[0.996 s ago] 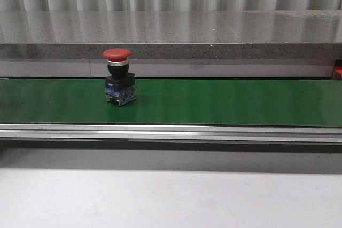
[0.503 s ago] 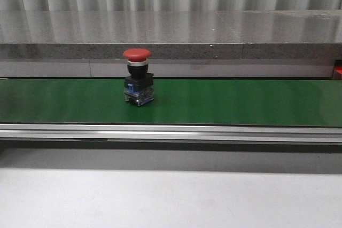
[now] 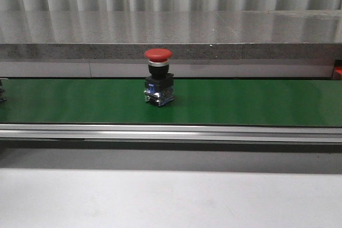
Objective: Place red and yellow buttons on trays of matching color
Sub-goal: 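Set the yellow button on the belt with the left gripper, then grasp the red button on the belt with the right gripper and lift it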
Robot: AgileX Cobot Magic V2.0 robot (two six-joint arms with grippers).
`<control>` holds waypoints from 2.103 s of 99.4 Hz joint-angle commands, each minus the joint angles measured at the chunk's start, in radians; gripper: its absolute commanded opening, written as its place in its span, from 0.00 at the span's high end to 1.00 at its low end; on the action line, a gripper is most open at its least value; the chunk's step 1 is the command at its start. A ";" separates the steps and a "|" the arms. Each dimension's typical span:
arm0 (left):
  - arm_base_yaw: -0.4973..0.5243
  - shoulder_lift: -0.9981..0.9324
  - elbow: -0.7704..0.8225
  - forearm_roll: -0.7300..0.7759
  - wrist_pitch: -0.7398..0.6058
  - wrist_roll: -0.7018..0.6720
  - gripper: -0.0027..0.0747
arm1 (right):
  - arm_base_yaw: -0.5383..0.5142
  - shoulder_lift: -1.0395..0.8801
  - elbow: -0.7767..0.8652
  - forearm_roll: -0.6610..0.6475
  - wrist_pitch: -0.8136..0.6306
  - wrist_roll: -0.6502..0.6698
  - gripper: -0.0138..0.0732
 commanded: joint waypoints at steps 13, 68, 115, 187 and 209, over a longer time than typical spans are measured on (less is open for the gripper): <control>-0.009 -0.217 0.167 -0.021 -0.105 0.002 0.21 | 0.004 -0.012 -0.027 0.013 -0.046 -0.006 0.98; -0.009 -0.479 0.354 -0.021 -0.136 0.002 0.99 | 0.004 -0.012 -0.027 0.013 -0.052 -0.006 0.98; -0.009 -0.479 0.354 -0.021 -0.128 0.002 0.99 | 0.004 -0.011 -0.027 0.031 -0.043 -0.006 0.33; -0.009 -0.479 0.354 -0.021 -0.131 0.002 0.99 | 0.259 0.378 -0.178 0.097 -0.130 -0.076 0.18; -0.009 -0.479 0.354 -0.021 -0.131 0.002 0.99 | 0.305 0.533 -0.261 0.097 -0.166 -0.077 0.18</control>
